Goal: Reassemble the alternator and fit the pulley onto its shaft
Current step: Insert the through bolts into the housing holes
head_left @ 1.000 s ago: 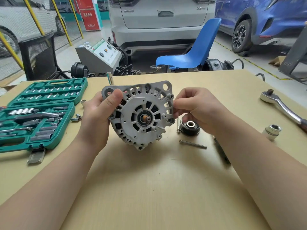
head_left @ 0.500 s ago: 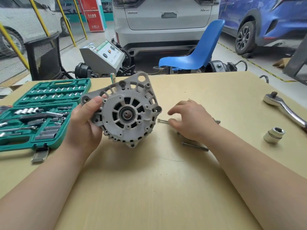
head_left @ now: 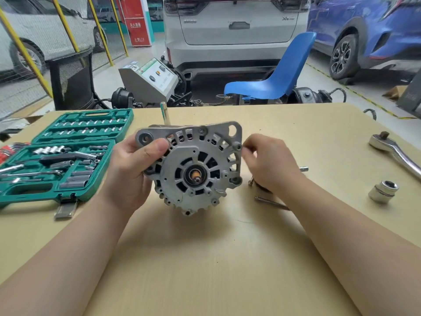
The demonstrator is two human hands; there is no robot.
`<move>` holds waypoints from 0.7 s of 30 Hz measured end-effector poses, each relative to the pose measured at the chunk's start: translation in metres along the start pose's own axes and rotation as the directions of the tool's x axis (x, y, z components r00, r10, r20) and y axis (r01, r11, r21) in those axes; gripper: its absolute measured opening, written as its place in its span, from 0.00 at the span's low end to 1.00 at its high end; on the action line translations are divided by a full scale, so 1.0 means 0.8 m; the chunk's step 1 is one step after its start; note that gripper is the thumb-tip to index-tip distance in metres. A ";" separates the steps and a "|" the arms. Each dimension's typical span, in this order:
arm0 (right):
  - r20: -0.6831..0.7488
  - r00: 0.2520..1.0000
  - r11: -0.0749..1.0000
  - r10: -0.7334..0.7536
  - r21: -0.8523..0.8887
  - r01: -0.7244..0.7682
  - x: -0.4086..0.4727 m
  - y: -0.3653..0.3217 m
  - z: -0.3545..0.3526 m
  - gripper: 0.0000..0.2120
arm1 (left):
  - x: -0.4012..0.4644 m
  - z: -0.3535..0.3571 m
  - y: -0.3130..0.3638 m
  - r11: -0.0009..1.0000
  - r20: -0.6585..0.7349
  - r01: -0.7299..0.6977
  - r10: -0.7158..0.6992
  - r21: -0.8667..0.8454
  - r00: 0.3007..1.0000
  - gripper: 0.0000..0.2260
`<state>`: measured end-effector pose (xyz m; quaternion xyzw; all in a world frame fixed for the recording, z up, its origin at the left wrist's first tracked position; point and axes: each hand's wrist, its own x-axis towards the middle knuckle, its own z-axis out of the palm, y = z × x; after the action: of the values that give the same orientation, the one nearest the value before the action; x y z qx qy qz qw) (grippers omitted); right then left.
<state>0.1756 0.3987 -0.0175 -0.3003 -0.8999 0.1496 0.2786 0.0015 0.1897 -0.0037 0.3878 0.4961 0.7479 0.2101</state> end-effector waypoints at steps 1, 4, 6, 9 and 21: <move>-0.070 0.994 0.975 0.078 0.215 -0.062 0.001 0.002 -0.006 0.04 | 0.000 0.003 0.000 1.000 -0.020 0.001 -0.001 0.021 1.000 0.16; -0.197 0.961 0.805 0.194 0.592 -0.041 0.000 -0.001 -0.023 0.15 | 0.003 0.018 0.004 0.995 -0.037 0.037 -0.034 0.092 0.999 0.29; -0.302 0.943 0.793 0.140 0.604 0.076 -0.004 -0.006 -0.030 0.23 | 0.005 0.027 0.007 0.991 -0.034 0.063 -0.060 0.119 0.998 0.28; -0.414 0.909 0.757 0.050 0.609 0.236 -0.011 -0.016 -0.032 0.27 | 0.008 0.028 0.006 0.988 -0.052 0.094 -0.088 0.122 0.995 0.21; -0.694 0.650 0.725 -0.309 0.270 0.633 -0.033 -0.044 -0.027 0.11 | 0.027 0.019 0.011 0.977 0.012 0.205 -0.206 0.067 0.978 0.25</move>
<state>0.1900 0.3574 0.0042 0.0040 -0.7392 0.1876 0.6468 0.0009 0.2094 0.0152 0.3482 0.5555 0.7020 0.2782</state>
